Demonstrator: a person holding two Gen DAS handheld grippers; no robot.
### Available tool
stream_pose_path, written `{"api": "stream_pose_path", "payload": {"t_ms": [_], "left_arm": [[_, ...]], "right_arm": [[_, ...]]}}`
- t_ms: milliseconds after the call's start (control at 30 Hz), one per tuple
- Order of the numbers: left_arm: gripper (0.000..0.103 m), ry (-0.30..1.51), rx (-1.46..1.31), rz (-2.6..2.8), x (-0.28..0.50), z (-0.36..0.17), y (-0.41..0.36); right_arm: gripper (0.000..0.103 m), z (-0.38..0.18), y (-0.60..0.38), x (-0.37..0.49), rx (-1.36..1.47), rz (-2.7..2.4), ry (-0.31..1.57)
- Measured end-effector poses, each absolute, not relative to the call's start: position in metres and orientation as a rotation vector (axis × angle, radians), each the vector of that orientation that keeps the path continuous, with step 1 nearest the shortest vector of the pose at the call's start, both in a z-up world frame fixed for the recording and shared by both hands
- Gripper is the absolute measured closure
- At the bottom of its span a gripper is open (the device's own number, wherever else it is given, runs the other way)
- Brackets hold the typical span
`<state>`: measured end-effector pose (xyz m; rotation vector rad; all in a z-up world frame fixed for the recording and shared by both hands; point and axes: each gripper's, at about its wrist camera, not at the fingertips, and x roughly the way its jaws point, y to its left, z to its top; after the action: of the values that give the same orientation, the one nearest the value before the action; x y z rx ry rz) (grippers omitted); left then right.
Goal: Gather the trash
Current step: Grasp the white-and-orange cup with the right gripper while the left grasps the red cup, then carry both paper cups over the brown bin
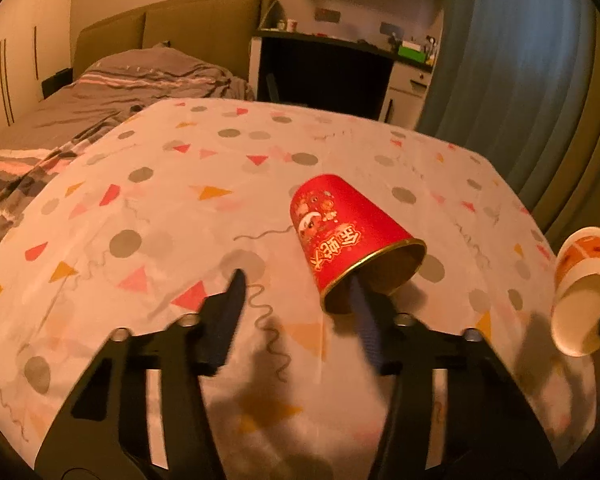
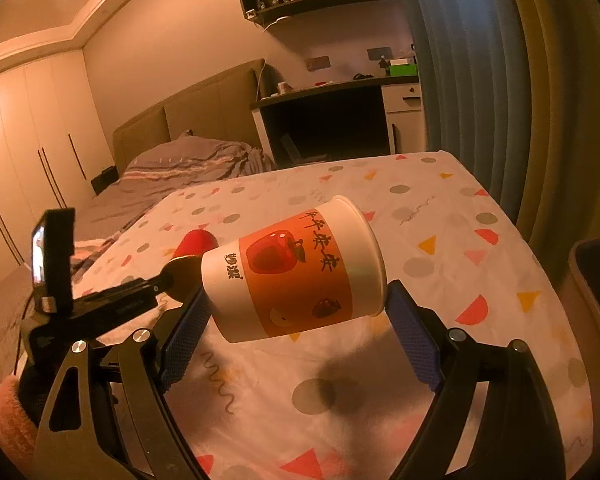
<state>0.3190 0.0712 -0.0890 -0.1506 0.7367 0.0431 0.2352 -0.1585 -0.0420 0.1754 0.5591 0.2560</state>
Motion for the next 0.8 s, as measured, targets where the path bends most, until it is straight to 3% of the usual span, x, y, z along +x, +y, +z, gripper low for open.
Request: {"api": "stream_pose_path", "payload": {"t_ms": [100, 200, 800], "left_arm": [[0.089, 0.755, -0.169, 0.027, 0.323, -0.092, 0.074], [0.099, 0.746, -0.171, 0.021, 0.322, -0.091, 0.075], [0.100, 0.599, -0.145, -0.032, 0.263, -0.041, 0.052]], "right_arm": [[0.019, -0.044, -0.164, 0.238, 0.189, 0.235, 0.559], [0.019, -0.044, -0.169, 0.238, 0.199, 0.221, 0.557], [0.019, -0.022, -0.181, 0.216, 0.199, 0.190, 0.490]]}}
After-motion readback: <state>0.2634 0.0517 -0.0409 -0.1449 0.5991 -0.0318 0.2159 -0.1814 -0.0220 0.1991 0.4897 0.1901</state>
